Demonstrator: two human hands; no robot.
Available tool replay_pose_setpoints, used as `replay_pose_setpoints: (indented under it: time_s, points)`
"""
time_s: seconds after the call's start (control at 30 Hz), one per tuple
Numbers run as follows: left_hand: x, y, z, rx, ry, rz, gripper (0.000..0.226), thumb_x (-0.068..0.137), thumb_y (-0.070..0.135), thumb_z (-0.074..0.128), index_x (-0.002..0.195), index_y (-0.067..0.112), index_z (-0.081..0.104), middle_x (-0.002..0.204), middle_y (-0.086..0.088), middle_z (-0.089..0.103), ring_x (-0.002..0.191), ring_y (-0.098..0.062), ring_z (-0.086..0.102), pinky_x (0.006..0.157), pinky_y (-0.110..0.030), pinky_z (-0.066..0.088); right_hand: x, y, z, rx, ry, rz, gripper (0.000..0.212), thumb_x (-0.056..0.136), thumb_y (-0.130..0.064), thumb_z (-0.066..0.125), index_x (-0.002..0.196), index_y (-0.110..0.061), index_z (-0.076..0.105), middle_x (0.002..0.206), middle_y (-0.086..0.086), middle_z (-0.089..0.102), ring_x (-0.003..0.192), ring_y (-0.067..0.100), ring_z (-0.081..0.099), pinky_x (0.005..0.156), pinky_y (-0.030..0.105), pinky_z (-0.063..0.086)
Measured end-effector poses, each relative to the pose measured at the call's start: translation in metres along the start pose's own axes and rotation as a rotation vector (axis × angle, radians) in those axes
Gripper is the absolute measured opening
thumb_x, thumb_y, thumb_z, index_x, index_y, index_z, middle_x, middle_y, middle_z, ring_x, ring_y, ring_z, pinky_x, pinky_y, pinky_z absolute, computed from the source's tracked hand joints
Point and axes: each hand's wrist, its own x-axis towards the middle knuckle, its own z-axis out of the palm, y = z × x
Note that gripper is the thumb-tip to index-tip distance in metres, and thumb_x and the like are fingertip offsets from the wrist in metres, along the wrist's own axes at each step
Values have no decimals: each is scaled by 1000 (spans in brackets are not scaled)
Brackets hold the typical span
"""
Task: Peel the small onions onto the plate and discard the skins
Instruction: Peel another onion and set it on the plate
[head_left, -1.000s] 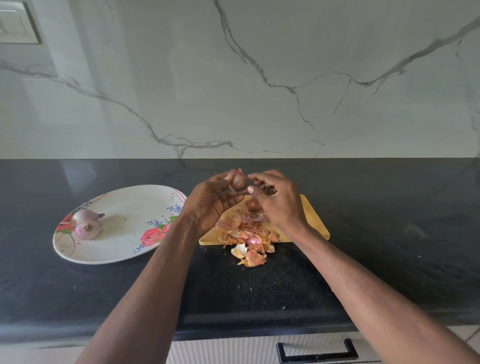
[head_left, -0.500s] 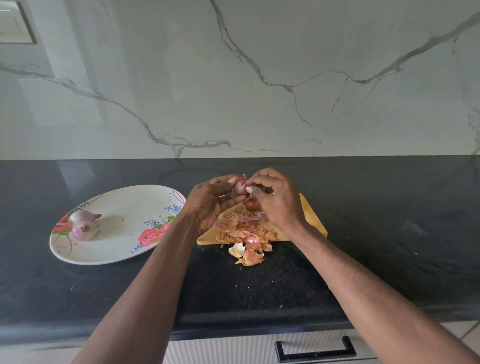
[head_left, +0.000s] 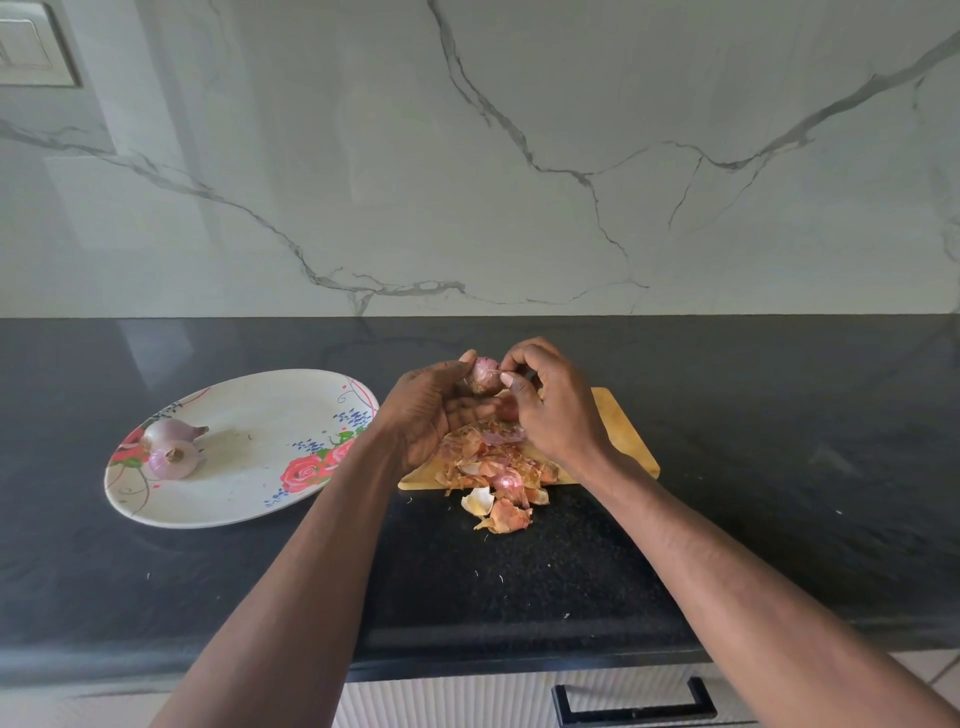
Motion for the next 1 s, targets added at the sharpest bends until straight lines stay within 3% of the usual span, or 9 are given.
replay_pose_setpoints:
  time_s: [0.17, 0.33, 0.43, 0.53, 0.63, 0.73, 0.83, 1.0]
  points:
    - [3, 1, -3, -35, 62, 11, 26, 99, 17, 61, 112, -5, 61, 94, -25, 73, 78, -29, 73, 67, -30, 63, 0, 0, 0, -7, -14, 5, 7, 94, 0, 63, 92, -6, 62, 92, 3, 60, 83, 1, 53, 67, 13, 45]
    - [5, -1, -5, 1, 114, 36, 24, 100, 22, 59, 112, 1, 61, 95, -20, 74, 80, -25, 74, 61, -29, 59, 0, 0, -1, -39, -41, 30, 9, 94, 2, 61, 92, -6, 61, 87, 1, 58, 76, 0, 51, 63, 9, 41]
    - [4, 0, -7, -9, 101, 39, 26, 100, 25, 58, 113, 2, 62, 95, -16, 74, 83, -23, 73, 64, -29, 57, 0, 1, 0, -63, -53, 44, 12, 93, 5, 61, 93, -7, 61, 88, 0, 57, 76, 2, 51, 63, 13, 43]
    - [4, 1, -7, -80, 66, 46, 20, 100, 15, 57, 111, 0, 63, 97, -20, 71, 83, -26, 71, 68, -29, 60, -1, 1, 0, -50, -62, 47, 22, 88, 6, 64, 105, -8, 69, 98, -2, 61, 83, -1, 54, 70, 9, 47]
    - [5, 1, -8, -138, 55, 57, 19, 96, 4, 60, 112, -4, 64, 104, -24, 69, 85, -27, 70, 79, -33, 62, 0, -1, -1, -1, 10, 61, 20, 87, -7, 74, 106, -10, 73, 101, -2, 65, 82, 0, 58, 69, 5, 44]
    - [4, 1, -7, -135, 0, 52, 19, 94, -1, 58, 111, -5, 67, 103, -22, 70, 89, -27, 70, 84, -35, 61, 0, -3, -2, 37, 65, 37, 32, 84, -16, 79, 114, -13, 73, 103, -4, 63, 84, 3, 59, 70, 7, 48]
    - [1, 1, -3, -137, -52, 26, 16, 91, -2, 58, 103, -4, 68, 92, -17, 72, 83, -24, 71, 83, -34, 61, -2, -4, 0, 39, 92, -23, 34, 84, -13, 78, 117, -11, 73, 100, -3, 60, 88, -3, 55, 74, 7, 49]
    - [1, 0, -1, -169, -94, 8, 26, 84, -1, 61, 108, -6, 69, 96, -17, 73, 88, -23, 72, 87, -38, 61, -4, 0, 3, -6, 161, -104, 23, 85, 4, 73, 108, 0, 74, 96, 3, 64, 88, 8, 58, 69, 12, 54]
